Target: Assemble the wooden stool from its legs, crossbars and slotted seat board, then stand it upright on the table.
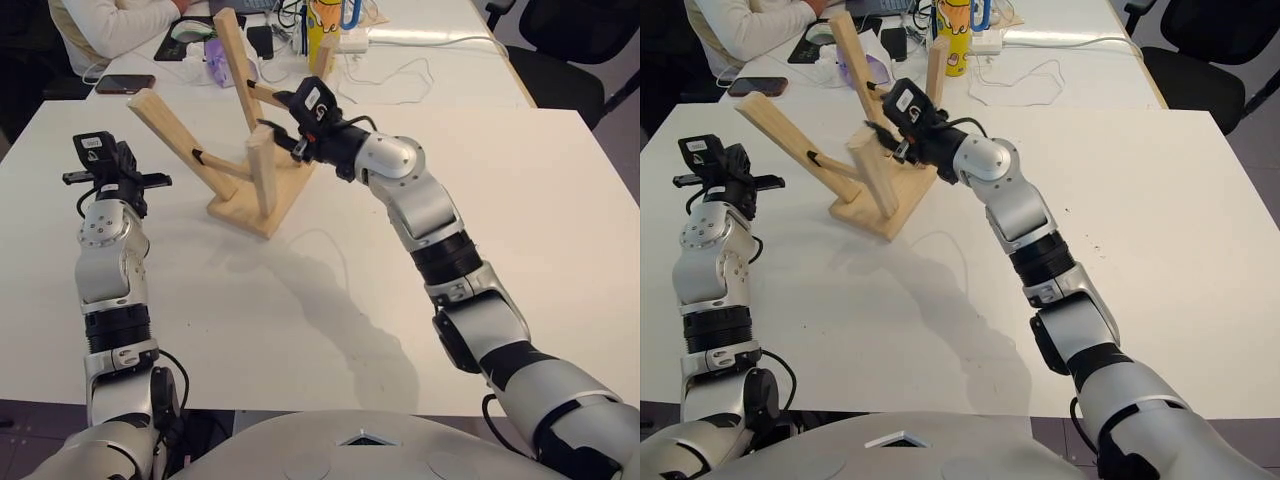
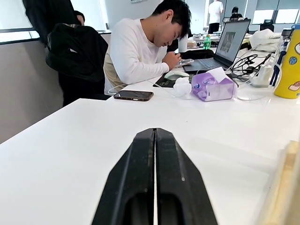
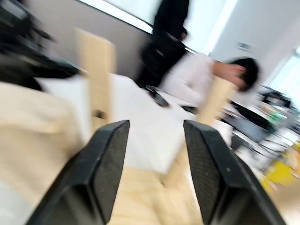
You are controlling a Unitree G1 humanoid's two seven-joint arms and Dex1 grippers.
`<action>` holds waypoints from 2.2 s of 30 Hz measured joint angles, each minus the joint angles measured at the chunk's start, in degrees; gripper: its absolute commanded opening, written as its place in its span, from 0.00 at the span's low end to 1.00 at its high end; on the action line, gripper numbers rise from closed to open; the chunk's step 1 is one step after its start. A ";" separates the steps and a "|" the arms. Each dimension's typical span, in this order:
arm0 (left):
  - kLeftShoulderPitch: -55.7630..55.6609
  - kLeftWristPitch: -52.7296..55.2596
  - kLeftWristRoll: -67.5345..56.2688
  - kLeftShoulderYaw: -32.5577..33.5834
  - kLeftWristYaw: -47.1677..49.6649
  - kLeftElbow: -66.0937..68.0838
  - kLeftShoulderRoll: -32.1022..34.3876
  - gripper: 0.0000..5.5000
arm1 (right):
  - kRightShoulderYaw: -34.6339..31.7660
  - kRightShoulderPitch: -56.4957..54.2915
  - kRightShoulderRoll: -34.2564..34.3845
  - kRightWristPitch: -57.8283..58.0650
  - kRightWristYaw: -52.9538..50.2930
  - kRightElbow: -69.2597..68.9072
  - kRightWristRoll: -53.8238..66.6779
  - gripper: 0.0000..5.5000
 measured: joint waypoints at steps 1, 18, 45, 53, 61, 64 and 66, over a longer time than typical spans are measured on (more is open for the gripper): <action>0.08 0.75 0.23 -0.06 0.13 -0.06 0.01 0.00 | 0.01 0.69 -0.13 1.54 2.64 -2.74 2.55 0.39; 4.16 3.41 1.57 0.88 0.90 -1.82 0.07 0.00 | -25.21 -18.85 -7.57 2.46 -25.50 9.03 3.99 0.39; 1.80 4.11 1.69 -2.74 -1.39 0.11 0.26 0.00 | -9.77 -15.16 -6.13 -35.03 0.26 54.32 -14.50 0.39; 1.05 3.55 2.18 -2.38 -1.30 0.85 0.60 0.00 | -12.19 -14.90 -3.56 -30.95 22.48 48.51 -5.21 0.39; 1.14 2.88 2.15 -2.22 -1.60 1.14 0.80 0.00 | -8.54 -3.91 -7.52 -19.01 35.79 29.35 -2.92 0.39; 1.47 2.82 2.07 -2.25 -1.98 1.08 0.79 0.00 | -8.33 0.69 -10.28 -13.72 36.39 20.29 -1.63 0.39; 1.65 2.82 1.95 -2.40 -2.51 0.88 0.74 0.00 | -8.32 3.31 -11.70 -10.08 36.50 14.55 -0.42 0.39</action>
